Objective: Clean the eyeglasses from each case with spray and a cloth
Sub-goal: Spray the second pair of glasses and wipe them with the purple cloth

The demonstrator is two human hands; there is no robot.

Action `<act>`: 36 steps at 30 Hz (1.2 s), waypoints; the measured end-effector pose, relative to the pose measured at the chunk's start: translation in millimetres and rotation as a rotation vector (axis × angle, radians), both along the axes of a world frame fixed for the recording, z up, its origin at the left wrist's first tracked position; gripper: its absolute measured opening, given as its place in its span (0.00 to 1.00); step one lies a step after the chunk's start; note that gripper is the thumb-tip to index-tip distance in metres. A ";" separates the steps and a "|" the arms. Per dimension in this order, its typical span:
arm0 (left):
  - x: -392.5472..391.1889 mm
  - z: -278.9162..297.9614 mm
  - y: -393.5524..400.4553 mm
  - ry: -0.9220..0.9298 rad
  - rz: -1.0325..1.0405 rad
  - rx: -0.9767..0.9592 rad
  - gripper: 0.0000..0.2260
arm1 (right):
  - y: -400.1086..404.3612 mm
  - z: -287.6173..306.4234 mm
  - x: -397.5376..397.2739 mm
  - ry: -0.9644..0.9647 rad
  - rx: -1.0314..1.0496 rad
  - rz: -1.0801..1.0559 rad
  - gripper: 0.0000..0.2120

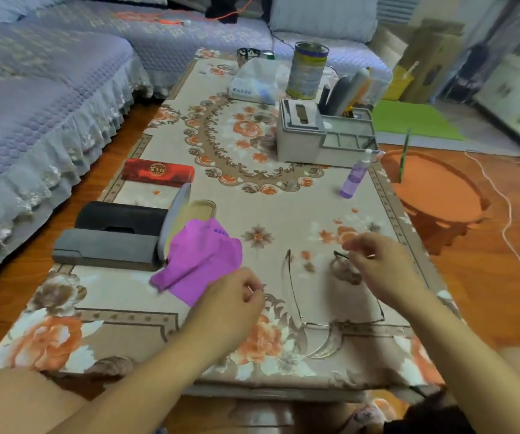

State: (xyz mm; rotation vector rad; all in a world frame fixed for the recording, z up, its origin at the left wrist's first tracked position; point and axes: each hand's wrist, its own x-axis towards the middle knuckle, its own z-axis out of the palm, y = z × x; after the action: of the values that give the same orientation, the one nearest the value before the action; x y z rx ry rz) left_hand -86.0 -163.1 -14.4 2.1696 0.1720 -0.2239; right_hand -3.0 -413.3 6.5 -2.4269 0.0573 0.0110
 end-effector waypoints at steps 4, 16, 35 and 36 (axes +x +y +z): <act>13.1 -1.3 -31.2 0.236 -0.130 -0.084 0.16 | -46.7 9.4 -26.8 -0.045 -0.112 -0.175 0.05; 35.0 -5.0 -17.6 0.168 0.054 -0.165 0.07 | 71.1 -25.0 -76.1 0.048 -0.475 0.096 0.23; 50.8 18.4 1.3 -0.026 0.511 -1.040 0.24 | 27.8 96.9 -42.6 -0.292 0.499 0.027 0.08; 48.4 18.6 -0.4 -0.032 0.470 -1.009 0.21 | 27.1 95.0 -40.0 -0.297 0.503 0.021 0.09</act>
State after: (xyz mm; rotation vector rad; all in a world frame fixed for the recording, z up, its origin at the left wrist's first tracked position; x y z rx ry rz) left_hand -37.6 -163.5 4.2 1.0889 0.4352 0.0107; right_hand -43.0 -386.2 101.5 -1.9039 -0.0952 -0.2912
